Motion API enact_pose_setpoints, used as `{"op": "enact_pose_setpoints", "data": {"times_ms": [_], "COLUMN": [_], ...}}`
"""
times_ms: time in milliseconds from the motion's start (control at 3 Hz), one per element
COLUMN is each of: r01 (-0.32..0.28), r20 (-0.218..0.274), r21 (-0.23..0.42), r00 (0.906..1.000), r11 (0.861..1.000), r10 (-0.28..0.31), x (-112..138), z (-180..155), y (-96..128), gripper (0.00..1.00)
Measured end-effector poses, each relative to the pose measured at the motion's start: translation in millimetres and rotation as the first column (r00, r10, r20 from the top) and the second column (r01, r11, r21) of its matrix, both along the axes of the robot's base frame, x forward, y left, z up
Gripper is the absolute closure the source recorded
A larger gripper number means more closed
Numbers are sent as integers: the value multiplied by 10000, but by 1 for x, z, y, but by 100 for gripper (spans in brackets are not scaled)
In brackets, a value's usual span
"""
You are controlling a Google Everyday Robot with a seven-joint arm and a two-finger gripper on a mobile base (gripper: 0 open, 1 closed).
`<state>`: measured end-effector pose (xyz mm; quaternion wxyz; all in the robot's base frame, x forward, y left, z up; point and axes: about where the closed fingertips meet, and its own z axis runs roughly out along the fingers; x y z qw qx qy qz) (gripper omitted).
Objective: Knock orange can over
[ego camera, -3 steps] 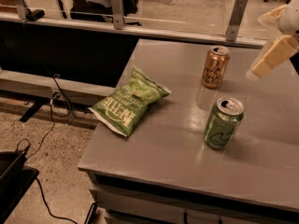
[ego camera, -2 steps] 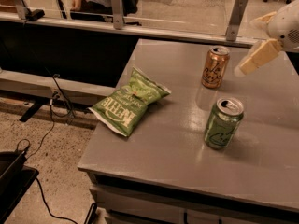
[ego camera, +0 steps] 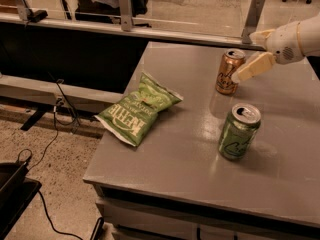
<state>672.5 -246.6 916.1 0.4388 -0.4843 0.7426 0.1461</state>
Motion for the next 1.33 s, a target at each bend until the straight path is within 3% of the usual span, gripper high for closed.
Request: {"op": "enact_pose_setpoints", "data": {"times_ms": [333,1000,1333], "r01": [-67,-259,-614], "r20": [-145,-322,-139], "r21": [828,1762,1703], "r00": [9999,9990,9978], "r11": [9965,9840,9835], "r10": [79,320,648], "x": [9,9,6], "z": [-16,-29,-18], "y": [4,1,2], "gripper": [18,65,86]}}
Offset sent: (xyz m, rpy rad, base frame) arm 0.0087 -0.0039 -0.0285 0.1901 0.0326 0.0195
